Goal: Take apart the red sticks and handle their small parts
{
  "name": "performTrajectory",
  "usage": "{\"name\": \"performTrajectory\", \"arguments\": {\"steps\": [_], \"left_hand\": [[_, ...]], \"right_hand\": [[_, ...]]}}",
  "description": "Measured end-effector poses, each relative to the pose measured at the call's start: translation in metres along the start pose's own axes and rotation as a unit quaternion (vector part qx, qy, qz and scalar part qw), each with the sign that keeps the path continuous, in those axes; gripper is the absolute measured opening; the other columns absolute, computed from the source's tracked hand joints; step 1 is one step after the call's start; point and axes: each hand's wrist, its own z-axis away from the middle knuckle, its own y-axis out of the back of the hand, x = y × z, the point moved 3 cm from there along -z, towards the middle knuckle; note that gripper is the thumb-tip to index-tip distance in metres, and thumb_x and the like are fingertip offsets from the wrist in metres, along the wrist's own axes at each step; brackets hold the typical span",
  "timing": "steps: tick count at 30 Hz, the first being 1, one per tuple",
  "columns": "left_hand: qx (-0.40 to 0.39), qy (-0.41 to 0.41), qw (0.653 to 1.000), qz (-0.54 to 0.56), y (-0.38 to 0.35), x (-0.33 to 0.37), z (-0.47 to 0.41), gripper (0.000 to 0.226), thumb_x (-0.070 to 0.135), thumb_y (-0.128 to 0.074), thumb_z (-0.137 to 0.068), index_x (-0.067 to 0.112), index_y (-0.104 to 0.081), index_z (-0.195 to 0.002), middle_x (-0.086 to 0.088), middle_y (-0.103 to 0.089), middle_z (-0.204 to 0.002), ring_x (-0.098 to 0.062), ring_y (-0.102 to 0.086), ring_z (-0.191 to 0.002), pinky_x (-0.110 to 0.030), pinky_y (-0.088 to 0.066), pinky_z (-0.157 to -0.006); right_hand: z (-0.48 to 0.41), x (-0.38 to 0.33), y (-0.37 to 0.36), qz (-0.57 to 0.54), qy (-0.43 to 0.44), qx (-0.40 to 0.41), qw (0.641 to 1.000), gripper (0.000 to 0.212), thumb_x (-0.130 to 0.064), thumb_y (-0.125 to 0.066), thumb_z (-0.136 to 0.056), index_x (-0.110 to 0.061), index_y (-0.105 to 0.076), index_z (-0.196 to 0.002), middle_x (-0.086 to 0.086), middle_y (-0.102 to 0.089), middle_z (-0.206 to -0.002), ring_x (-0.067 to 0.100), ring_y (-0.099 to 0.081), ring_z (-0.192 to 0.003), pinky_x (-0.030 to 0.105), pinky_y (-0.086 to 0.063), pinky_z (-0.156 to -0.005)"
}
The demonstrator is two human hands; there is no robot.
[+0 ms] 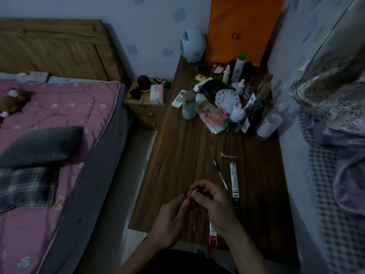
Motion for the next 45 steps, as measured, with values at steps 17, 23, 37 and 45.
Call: {"name": "performTrajectory", "arguments": {"steps": [17, 23, 37, 45], "left_hand": [[-0.058, 0.088, 0.987, 0.118, -0.012, 0.004, 0.003, 0.042, 0.032, -0.038, -0.102, -0.001, -0.06, -0.088, 0.014, -0.054, -0.053, 0.005, -0.049, -0.049, -0.012, -0.04, -0.057], [-0.045, 0.098, 0.987, 0.117, -0.01, 0.007, 0.003, 0.037, 0.043, -0.041, -0.095, 0.016, -0.064, -0.085, 0.011, -0.054, -0.056, 0.001, -0.046, -0.05, -0.011, -0.039, -0.049], [-0.055, 0.107, 0.984, 0.13, -0.013, 0.006, 0.0, 0.042, 0.042, -0.041, -0.095, 0.006, -0.062, -0.088, 0.012, -0.052, -0.053, 0.002, -0.044, -0.047, -0.009, -0.038, -0.048], [-0.044, 0.118, 0.984, 0.126, -0.014, 0.003, 0.001, 0.033, 0.039, -0.043, -0.098, 0.019, -0.063, -0.083, 0.011, -0.052, -0.054, 0.001, -0.042, -0.048, -0.012, -0.034, -0.046]], "right_hand": [[0.007, 0.0, 0.0, -0.072, -0.04, -0.017, 0.996, 0.035, -0.037, -0.082, -0.067, -0.011, -0.066, -0.083, 0.008, -0.065, -0.084, 0.024, -0.064, -0.085, 0.036, -0.057, -0.075], [0.008, -0.002, 0.002, -0.109, -0.058, 0.007, 0.992, 0.032, -0.032, -0.075, -0.074, -0.012, -0.07, -0.097, 0.014, -0.062, -0.098, 0.03, -0.062, -0.093, 0.04, -0.055, -0.078], [0.006, -0.001, 0.007, -0.098, -0.031, 0.008, 0.995, 0.029, -0.028, -0.076, -0.075, -0.008, -0.07, -0.096, 0.008, -0.068, -0.089, 0.02, -0.069, -0.084, 0.032, -0.058, -0.072], [0.006, 0.004, 0.008, -0.133, -0.033, 0.007, 0.991, 0.024, -0.027, -0.073, -0.076, -0.014, -0.076, -0.095, 0.008, -0.071, -0.09, 0.02, -0.068, -0.086, 0.031, -0.056, -0.072]]}}
